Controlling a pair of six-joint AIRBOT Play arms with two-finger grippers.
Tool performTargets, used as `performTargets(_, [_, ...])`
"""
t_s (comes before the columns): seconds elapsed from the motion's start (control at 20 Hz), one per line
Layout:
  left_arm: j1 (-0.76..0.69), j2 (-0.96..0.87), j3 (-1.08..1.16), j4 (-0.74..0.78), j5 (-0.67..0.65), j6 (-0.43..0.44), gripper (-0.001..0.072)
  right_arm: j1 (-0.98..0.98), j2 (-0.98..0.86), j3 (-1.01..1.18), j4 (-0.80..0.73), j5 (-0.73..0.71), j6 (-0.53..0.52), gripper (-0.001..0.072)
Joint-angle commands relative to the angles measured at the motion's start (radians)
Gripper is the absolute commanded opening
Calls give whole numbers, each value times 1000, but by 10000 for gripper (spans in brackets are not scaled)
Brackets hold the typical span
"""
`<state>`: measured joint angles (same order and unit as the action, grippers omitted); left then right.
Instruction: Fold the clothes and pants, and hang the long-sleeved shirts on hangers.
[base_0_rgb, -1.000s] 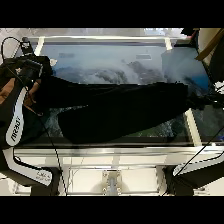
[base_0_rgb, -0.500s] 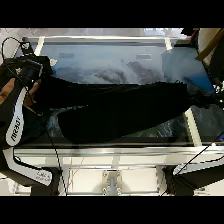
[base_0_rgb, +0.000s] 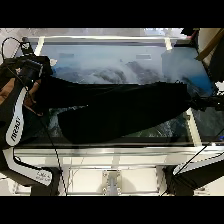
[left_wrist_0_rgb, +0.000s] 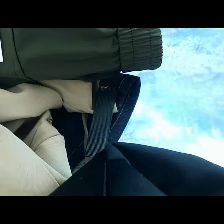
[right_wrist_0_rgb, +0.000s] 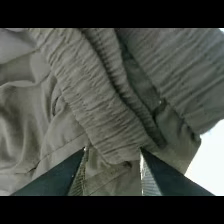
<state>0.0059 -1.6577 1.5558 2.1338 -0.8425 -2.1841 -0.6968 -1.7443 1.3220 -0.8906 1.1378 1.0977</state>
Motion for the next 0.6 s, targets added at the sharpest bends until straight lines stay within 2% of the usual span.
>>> performTargets(0.0, [0,-1,1,0,0,0,8,2,-10,1,5,-23,-19,390])
performTargets(0.55, [0,-1,1,-1,0,0,8,-23,-3,5,-90,-5,-18,390])
